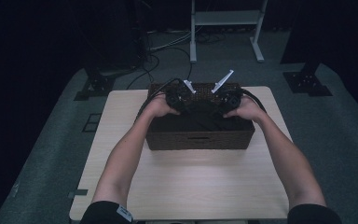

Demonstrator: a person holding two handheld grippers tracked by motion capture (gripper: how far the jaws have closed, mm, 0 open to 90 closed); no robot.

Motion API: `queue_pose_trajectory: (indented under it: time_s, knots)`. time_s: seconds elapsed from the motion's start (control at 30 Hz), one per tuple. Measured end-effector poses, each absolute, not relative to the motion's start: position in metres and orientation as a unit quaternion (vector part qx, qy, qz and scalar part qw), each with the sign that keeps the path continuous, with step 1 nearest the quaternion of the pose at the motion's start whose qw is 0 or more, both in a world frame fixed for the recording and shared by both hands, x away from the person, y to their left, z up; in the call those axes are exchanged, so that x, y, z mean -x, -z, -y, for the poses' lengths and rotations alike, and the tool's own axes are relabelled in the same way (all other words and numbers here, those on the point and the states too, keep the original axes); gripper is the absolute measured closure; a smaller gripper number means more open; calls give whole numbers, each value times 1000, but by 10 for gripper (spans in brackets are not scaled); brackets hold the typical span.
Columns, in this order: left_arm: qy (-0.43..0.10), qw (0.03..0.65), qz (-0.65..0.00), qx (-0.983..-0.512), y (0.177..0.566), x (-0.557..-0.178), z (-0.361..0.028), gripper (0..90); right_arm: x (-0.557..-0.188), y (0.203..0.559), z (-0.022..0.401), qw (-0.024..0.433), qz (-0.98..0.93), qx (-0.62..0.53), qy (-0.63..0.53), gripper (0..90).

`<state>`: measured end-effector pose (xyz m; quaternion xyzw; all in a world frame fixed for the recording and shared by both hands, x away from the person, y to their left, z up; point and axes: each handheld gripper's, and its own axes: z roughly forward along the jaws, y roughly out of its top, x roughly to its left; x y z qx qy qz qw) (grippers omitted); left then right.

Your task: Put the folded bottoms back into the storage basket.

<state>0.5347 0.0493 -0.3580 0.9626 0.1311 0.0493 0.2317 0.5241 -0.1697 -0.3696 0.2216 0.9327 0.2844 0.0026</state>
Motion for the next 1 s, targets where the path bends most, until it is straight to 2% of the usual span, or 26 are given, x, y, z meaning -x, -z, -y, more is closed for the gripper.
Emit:
queue_pose_trajectory:
  time_s: [0.37,0.47,0.6,1.0]
  knots:
    - [-51,222,-134,-964,363,-537,-48,781,-526,375,168,4,-934,-227,-275,689]
    - [-65,216,-143,-964,364,-538,-49,708,-526,375,170,7,-934,-230,-272,658]
    - [-68,220,-154,-961,364,-539,-54,637,-528,370,177,10,-925,-250,-286,539]
    - [-71,240,-175,-952,363,-537,-66,532,-526,368,185,12,-922,-259,-288,507]
